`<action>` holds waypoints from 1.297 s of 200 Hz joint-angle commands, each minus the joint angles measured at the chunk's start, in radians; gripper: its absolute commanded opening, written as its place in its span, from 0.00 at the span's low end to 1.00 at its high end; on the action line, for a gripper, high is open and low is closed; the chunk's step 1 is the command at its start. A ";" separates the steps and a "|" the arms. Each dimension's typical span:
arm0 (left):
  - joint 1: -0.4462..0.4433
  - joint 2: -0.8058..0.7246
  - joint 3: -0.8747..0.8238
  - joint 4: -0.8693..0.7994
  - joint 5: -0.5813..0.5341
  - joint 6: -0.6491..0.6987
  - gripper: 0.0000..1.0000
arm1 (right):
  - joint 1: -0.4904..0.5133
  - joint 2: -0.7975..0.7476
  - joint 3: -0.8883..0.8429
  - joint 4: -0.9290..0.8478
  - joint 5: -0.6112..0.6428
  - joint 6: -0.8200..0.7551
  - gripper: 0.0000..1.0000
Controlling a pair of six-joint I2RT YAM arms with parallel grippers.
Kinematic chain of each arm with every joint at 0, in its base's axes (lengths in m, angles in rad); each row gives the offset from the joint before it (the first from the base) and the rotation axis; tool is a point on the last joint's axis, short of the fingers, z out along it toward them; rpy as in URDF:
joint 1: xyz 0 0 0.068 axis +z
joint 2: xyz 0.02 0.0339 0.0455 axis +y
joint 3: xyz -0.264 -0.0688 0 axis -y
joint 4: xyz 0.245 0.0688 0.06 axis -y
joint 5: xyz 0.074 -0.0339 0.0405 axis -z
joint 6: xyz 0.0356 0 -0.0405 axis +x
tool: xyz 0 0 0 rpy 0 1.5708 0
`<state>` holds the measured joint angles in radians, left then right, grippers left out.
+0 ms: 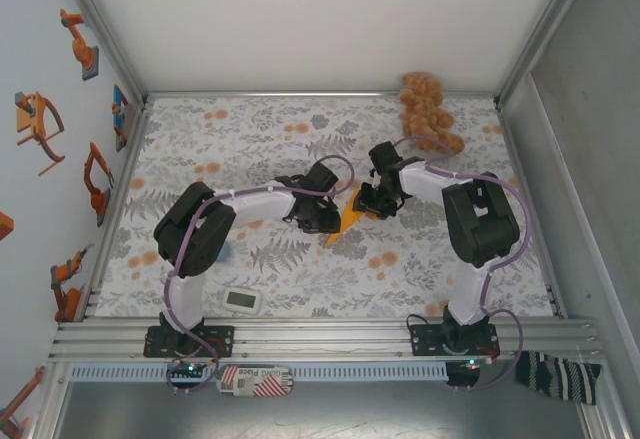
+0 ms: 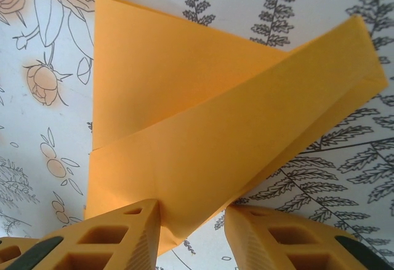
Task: Fold a paper plane with a square sheet of paper (pick it up from the middle)
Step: Fold the wing for the fifth time at the center of the table.
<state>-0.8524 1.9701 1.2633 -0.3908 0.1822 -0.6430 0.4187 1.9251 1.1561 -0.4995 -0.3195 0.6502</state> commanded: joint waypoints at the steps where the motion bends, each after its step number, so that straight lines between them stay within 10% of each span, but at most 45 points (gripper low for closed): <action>1: -0.010 0.072 -0.013 -0.072 -0.043 0.022 0.32 | 0.014 0.269 -0.098 0.113 0.183 -0.032 0.37; 125: -0.009 -0.198 -0.039 0.110 -0.021 -0.047 0.34 | 0.015 0.283 -0.098 0.108 0.216 -0.011 0.37; 259: -0.022 -0.019 -0.033 0.197 0.084 -0.122 0.17 | 0.016 0.298 -0.097 0.107 0.214 -0.008 0.36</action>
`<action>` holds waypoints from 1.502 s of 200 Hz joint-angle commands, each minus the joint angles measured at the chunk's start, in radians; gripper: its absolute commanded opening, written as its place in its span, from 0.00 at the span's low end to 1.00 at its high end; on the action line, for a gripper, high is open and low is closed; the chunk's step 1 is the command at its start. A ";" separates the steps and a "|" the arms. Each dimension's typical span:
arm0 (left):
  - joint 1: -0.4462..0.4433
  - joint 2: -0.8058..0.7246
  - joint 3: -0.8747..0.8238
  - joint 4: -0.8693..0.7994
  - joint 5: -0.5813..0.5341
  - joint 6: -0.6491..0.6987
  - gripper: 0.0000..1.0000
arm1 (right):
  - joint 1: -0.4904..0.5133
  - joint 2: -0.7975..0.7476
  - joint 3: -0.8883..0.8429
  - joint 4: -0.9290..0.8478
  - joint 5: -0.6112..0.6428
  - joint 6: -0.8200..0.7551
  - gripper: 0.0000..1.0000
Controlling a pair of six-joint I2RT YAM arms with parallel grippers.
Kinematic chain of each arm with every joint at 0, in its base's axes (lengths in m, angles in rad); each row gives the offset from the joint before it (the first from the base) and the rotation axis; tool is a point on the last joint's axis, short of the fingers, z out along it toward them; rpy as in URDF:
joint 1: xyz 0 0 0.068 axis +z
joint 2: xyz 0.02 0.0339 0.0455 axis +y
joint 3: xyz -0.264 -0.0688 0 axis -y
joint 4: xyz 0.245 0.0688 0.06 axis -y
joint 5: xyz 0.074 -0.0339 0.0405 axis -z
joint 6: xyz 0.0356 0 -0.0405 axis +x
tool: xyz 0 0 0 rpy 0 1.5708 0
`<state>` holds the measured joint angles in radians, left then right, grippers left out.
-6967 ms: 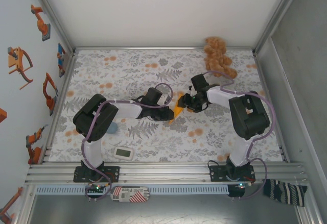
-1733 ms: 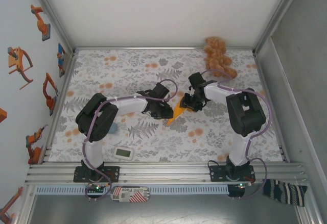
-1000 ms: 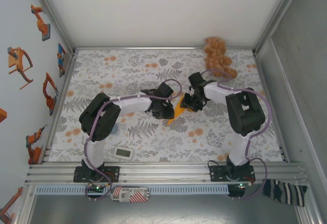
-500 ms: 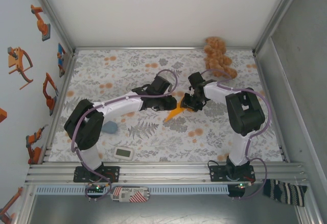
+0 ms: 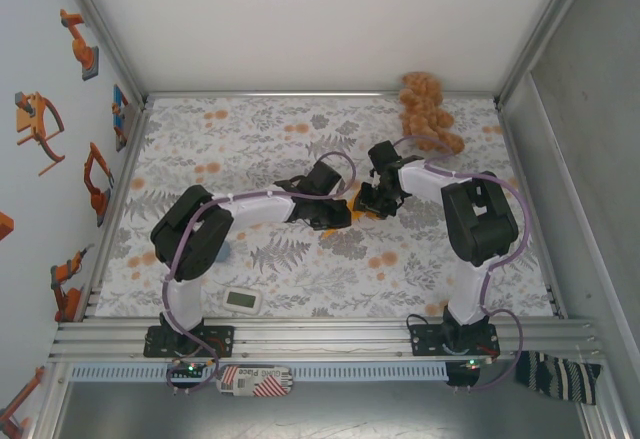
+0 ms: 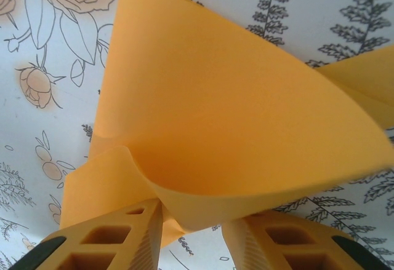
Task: Fold a paper plane with a square sheet of paper (pick it up from the middle)
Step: Fold the wing for the fifth time at the center of the table.
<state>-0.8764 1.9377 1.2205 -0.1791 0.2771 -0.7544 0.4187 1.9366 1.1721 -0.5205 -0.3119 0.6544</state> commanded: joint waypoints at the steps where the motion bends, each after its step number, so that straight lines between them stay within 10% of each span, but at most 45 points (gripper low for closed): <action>1: 0.003 0.015 0.010 -0.015 -0.013 -0.011 0.17 | 0.017 0.287 -0.113 0.128 0.206 -0.012 0.36; 300: 0.013 -0.041 -0.038 0.055 -0.035 0.032 0.17 | 0.016 0.315 -0.100 0.120 0.202 -0.026 0.39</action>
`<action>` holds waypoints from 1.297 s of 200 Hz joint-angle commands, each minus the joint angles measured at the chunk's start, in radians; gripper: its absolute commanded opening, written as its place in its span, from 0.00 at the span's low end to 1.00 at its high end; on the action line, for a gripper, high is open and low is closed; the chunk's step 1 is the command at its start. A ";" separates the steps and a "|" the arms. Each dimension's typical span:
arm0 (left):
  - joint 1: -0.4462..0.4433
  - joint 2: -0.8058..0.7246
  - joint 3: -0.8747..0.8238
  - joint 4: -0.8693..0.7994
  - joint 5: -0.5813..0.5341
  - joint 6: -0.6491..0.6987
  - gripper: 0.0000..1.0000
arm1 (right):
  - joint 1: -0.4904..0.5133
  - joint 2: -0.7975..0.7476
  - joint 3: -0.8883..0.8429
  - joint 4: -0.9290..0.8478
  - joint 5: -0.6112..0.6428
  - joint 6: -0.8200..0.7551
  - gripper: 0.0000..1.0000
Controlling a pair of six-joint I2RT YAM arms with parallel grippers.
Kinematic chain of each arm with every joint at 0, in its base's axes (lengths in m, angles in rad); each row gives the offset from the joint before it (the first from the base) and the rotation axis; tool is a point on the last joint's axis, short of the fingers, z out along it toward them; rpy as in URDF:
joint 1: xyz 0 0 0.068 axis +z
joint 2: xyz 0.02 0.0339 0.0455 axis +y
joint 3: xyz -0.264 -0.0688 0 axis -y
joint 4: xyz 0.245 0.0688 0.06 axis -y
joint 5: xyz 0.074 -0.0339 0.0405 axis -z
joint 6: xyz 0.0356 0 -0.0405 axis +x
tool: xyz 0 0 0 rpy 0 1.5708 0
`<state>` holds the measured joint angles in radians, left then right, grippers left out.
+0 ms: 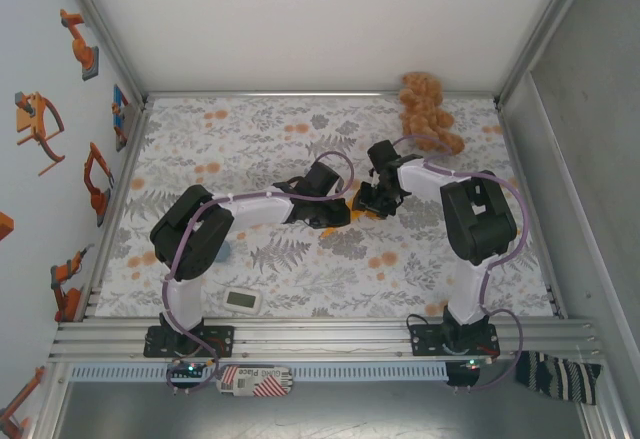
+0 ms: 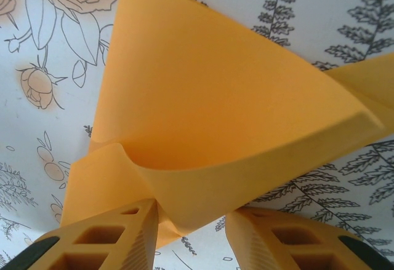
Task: Fold a paper plane with a square sheet of paper (pick it up from the middle)
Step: Fold the wing for the fifth time at the center of the table.
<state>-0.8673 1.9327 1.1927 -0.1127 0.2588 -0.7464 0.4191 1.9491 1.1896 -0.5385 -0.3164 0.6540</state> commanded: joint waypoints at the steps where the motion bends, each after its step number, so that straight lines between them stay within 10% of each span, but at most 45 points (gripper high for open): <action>1: 0.004 -0.036 -0.010 -0.011 -0.018 0.024 0.17 | 0.015 0.303 -0.117 0.139 0.207 -0.026 0.39; 259: 0.023 0.061 -0.002 -0.056 -0.046 0.013 0.15 | 0.016 0.330 -0.109 0.138 0.212 -0.039 0.46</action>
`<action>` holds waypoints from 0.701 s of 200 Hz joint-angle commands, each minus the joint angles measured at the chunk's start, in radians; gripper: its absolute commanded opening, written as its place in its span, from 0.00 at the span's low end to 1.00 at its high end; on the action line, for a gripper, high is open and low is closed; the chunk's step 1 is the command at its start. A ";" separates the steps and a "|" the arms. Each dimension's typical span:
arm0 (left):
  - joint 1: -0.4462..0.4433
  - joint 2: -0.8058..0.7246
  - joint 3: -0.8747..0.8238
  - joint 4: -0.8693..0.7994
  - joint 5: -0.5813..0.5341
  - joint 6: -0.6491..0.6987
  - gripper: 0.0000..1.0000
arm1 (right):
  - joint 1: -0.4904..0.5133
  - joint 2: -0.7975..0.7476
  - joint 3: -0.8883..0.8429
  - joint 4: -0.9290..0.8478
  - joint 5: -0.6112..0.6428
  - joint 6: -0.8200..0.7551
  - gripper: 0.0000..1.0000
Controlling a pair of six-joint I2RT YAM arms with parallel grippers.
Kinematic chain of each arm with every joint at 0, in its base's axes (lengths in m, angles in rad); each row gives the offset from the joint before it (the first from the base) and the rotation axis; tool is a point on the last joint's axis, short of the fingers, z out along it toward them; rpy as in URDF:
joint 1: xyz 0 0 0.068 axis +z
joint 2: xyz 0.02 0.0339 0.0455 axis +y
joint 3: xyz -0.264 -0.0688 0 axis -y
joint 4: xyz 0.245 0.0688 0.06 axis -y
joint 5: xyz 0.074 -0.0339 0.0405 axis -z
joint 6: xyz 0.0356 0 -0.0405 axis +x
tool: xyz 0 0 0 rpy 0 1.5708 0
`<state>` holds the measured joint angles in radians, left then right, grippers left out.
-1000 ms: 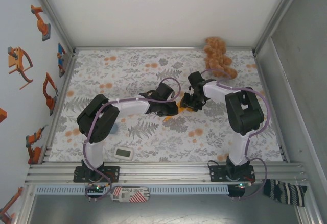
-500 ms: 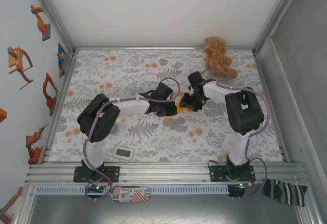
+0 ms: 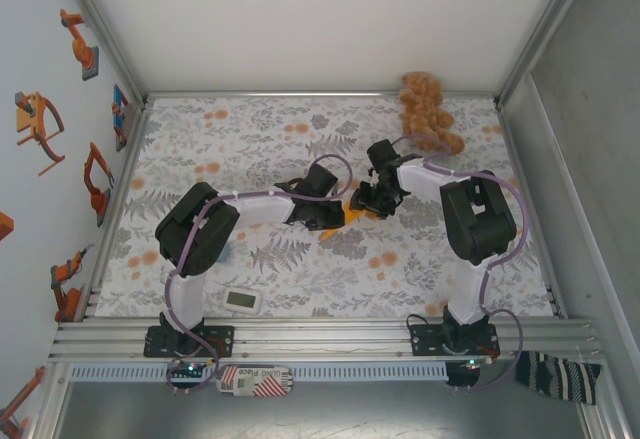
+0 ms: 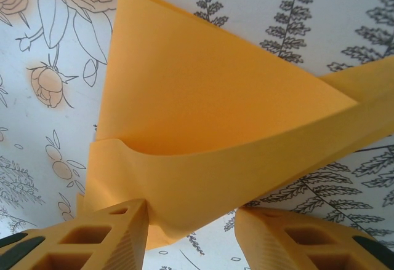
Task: Fold a paper plane with a square sheet of paper (pick it up from the middle)
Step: Fold the wing for the fifth time at the center of the table.
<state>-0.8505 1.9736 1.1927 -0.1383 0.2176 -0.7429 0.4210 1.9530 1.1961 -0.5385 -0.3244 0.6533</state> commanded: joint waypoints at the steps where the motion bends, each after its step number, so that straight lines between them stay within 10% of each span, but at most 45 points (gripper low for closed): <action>1: 0.007 0.021 -0.002 -0.029 -0.005 0.010 0.15 | 0.014 0.326 -0.115 0.138 0.221 -0.038 0.46; 140: 0.011 0.053 -0.001 -0.075 -0.014 -0.003 0.13 | 0.014 0.297 -0.111 0.146 0.173 -0.034 0.43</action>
<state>-0.8436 1.9823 1.1938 -0.1402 0.2199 -0.7448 0.4206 1.9656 1.2125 -0.5621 -0.3229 0.6529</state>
